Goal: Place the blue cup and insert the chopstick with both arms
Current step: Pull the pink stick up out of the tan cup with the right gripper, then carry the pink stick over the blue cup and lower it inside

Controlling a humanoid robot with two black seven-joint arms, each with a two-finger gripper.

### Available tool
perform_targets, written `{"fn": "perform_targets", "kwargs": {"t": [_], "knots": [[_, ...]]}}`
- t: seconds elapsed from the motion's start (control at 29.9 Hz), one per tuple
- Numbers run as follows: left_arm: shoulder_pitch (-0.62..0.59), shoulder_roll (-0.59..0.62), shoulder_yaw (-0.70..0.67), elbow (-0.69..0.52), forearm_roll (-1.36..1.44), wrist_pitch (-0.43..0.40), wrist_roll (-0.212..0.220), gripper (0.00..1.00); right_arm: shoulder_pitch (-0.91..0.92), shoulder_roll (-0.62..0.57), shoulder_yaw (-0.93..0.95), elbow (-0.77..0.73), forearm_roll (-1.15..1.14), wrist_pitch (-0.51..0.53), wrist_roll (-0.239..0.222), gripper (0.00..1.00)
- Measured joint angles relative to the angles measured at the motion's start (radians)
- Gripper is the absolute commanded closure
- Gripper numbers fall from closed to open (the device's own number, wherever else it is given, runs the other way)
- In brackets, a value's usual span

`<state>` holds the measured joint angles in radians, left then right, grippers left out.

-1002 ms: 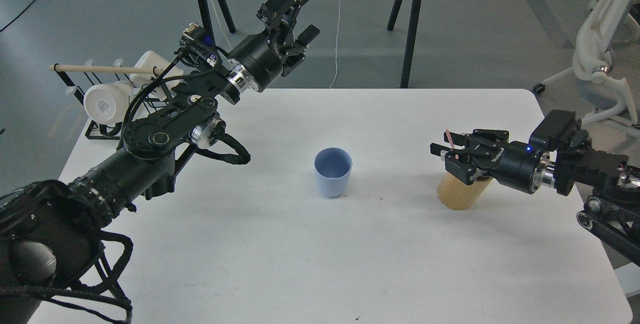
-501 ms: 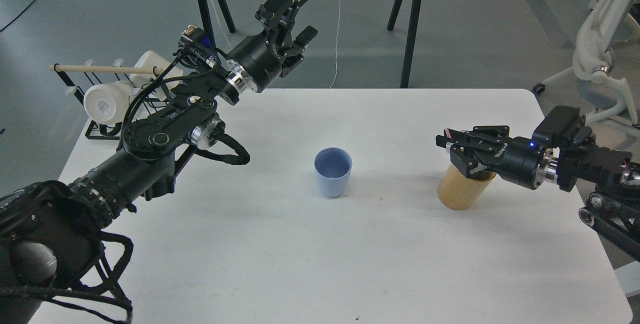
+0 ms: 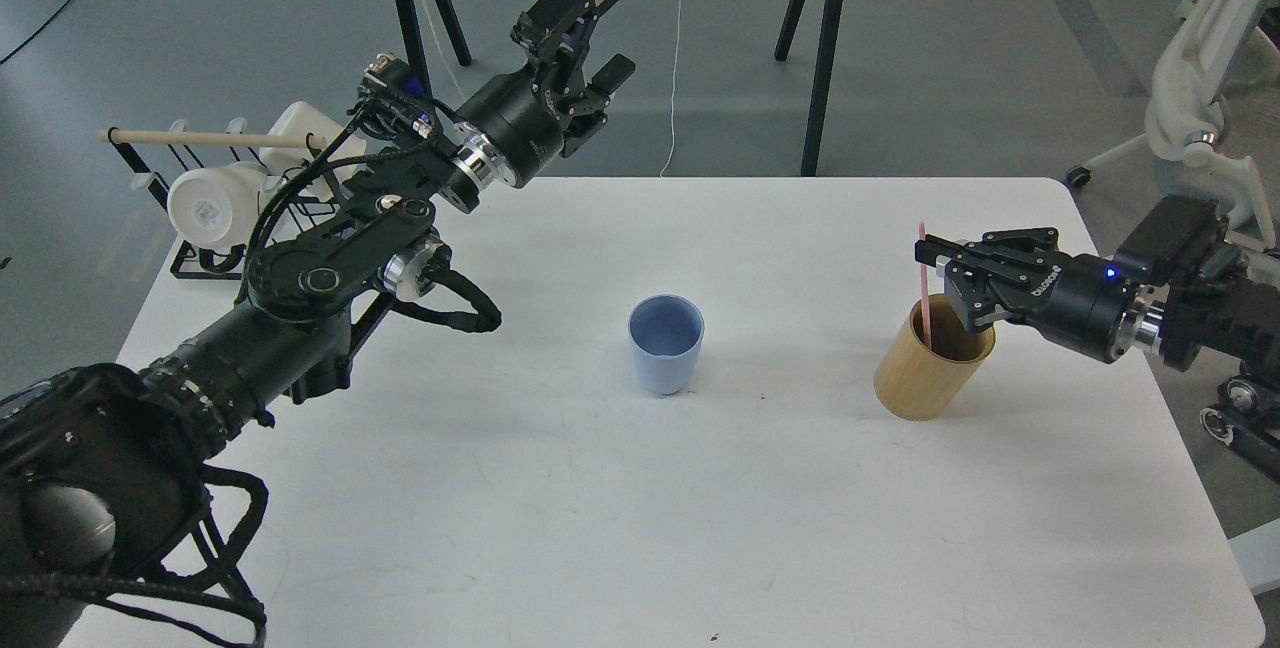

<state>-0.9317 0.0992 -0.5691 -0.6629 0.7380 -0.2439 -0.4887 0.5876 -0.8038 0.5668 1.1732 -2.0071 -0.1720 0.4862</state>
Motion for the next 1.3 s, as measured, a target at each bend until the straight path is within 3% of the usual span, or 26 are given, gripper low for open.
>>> {"fn": "perform_targets", "kwargs": {"t": [0.33, 0.84, 0.94, 1.3], "knots": [[0.001, -0.002, 0.000, 0.003, -0.002, 0.001, 0.000, 0.01, 0.000, -0.071, 0.043, 0.032, 0.016, -0.074, 0.002, 1.00], [0.052, 0.010, 0.009, 0.040, -0.002, 0.000, 0.000, 0.01, 0.011, -0.131, 0.190, 0.249, 0.170, -0.103, 0.002, 1.00], [0.063, 0.015, 0.009, 0.051, -0.002, 0.000, 0.000, 0.01, 0.028, -0.084, 0.186, 0.253, 0.189, -0.103, 0.001, 1.00], [0.091, 0.018, 0.009, 0.084, -0.002, -0.002, 0.000, 0.01, 0.059, 0.293, 0.048, 0.137, 0.179, -0.118, 0.002, 1.00]]}}
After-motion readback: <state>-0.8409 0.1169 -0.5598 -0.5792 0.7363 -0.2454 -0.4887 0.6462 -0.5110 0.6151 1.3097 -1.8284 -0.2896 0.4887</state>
